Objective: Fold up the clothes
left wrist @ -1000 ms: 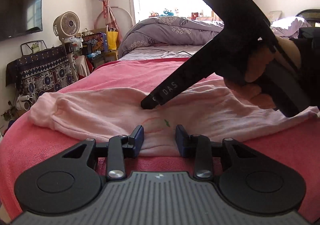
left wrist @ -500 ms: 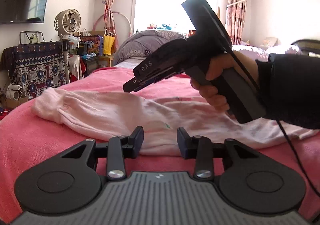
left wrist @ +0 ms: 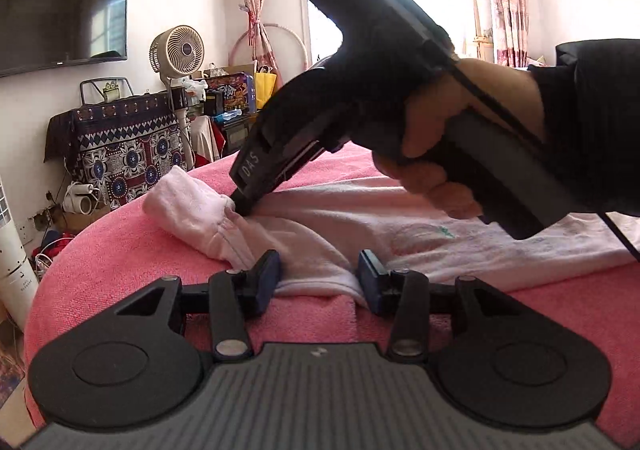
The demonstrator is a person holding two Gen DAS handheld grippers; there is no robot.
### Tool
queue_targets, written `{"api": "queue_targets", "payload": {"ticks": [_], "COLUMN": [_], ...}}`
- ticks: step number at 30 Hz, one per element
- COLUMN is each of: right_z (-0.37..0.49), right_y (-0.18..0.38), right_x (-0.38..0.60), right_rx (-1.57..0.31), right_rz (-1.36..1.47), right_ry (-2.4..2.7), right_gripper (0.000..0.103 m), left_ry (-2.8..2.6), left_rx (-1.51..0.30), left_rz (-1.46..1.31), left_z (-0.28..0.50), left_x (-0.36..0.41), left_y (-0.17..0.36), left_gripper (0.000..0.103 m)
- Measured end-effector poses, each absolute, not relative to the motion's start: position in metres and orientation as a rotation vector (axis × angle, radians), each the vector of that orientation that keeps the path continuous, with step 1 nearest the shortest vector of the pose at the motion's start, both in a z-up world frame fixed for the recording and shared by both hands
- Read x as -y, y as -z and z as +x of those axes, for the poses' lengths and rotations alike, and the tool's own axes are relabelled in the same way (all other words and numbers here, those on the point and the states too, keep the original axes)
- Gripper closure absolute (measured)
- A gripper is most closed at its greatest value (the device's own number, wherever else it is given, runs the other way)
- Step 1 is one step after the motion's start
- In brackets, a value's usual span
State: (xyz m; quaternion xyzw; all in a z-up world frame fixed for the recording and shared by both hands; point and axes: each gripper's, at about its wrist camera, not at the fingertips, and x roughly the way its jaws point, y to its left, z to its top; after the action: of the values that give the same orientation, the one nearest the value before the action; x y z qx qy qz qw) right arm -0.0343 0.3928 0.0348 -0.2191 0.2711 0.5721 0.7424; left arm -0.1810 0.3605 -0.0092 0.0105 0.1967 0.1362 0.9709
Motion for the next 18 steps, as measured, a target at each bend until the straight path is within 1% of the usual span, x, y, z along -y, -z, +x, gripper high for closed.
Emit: {"api": "queue_targets", "payload": {"ticks": [1,3,4,6,9,13,15,17,18], "right_z": [-0.031,-0.022,-0.019,-0.014,-0.012,-0.023,-0.036,-0.054,-0.061], "right_y": [-0.033,-0.031,-0.035,-0.047,-0.075,-0.101,-0.1,-0.089,-0.082], "right_x": [-0.399,-0.412,-0.412,-0.402,-0.352,-0.248,-0.197,-0.146,-0.124], "right_rx": [-0.595,-0.61,-0.618,-0.609,-0.563,-0.485,-0.462,-0.443,-0.436], "right_rz": [-0.468,-0.426,-0.394,-0.348,-0.299,-0.282,-0.308,-0.323,-0.324], "right_ry": [-1.238,-1.213,-1.212,-1.21,-1.187,-1.095,-1.033,-0.925,-0.864], "right_gripper": [0.103,0.103,0.102,0.096,0.093,0.078,0.074,0.064,0.062], "left_ry": [-0.275,-0.276,-0.275,-0.274,-0.272,-0.246,-0.24,-0.255,-0.287], "left_rx": [-0.397,-0.396,-0.395,-0.391,-0.386,-0.385,-0.403,-0.422,-0.427], "left_rz": [0.022,0.022,0.021,0.019,0.015,0.001,-0.015,-0.042,-0.05], "left_z": [-0.181,-0.181,-0.182,-0.183,-0.186,-0.191,-0.193,-0.196,-0.198], "left_x": [-0.361,-0.36,-0.361,-0.361,-0.361,-0.368,-0.375,-0.381,-0.381], "left_y": [0.009,0.01,0.01,0.011,0.012,0.01,0.003,-0.005,-0.009], "left_gripper": [0.054,0.054,0.054,0.054,0.054,0.05,0.048,0.048,0.048]}}
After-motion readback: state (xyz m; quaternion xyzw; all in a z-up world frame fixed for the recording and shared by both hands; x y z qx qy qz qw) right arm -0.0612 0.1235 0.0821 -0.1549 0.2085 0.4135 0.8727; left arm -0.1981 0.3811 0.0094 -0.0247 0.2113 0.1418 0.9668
